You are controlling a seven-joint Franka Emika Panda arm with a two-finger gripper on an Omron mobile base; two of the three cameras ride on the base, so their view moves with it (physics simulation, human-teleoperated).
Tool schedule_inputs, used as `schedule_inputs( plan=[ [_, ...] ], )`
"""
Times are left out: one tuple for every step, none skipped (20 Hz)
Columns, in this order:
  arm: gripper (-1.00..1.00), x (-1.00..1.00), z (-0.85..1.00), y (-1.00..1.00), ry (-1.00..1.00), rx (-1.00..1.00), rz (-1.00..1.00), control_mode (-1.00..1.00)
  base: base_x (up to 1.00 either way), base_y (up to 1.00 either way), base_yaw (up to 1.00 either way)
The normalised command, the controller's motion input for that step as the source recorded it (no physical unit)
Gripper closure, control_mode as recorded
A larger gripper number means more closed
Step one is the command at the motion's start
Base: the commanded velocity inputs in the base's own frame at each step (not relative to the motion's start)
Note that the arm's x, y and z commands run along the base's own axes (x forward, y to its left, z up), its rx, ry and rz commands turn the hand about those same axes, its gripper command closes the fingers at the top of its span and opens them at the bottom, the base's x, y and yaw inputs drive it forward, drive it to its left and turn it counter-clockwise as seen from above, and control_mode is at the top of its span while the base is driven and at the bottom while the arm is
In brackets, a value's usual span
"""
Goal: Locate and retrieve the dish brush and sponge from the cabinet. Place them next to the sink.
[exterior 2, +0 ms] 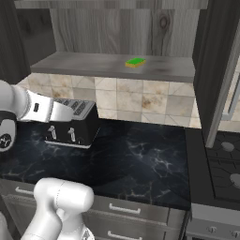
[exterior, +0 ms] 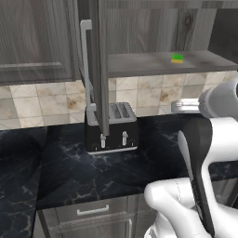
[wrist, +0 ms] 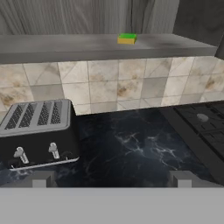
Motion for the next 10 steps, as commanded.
schedule_inputs(
  plan=[
    [-1.00,0.71,0.31,-0.05,0.00,-0.01,0.00,-1.00,0.00,0.00,0.00],
    [-1.00,0.56,0.22,0.00,-0.01,-0.06,0.00,-1.00,0.00,0.00,0.00],
    [-1.00,0.71,0.36,0.00,0.00,-0.04,0.00,-1.00,0.00,0.00,0.00],
    [-1.00,0.60,0.37,0.00,-0.05,-0.08,0.00,-1.00,0.00,0.00,0.00],
    [-1.00,0.44,0.38,0.00,-0.06,-0.11,0.00,-1.00,0.00,0.00,0.00],
    [-1.00,0.31,0.29,0.00,-0.05,-0.14,-0.03,-1.00,0.00,0.00,0.00],
    [-1.00,0.21,0.19,-0.04,0.00,-0.13,-0.06,-1.00,0.00,0.00,0.00],
    [-1.00,0.19,0.10,-0.08,0.00,-0.11,-0.06,-1.00,0.00,0.00,0.00],
    [-1.00,0.15,0.00,-0.07,0.02,-0.06,-0.05,-1.00,0.00,0.00,0.00],
    [-1.00,0.13,-0.08,0.00,0.01,-0.02,0.00,-1.00,0.00,0.00,0.00]
  ],
)
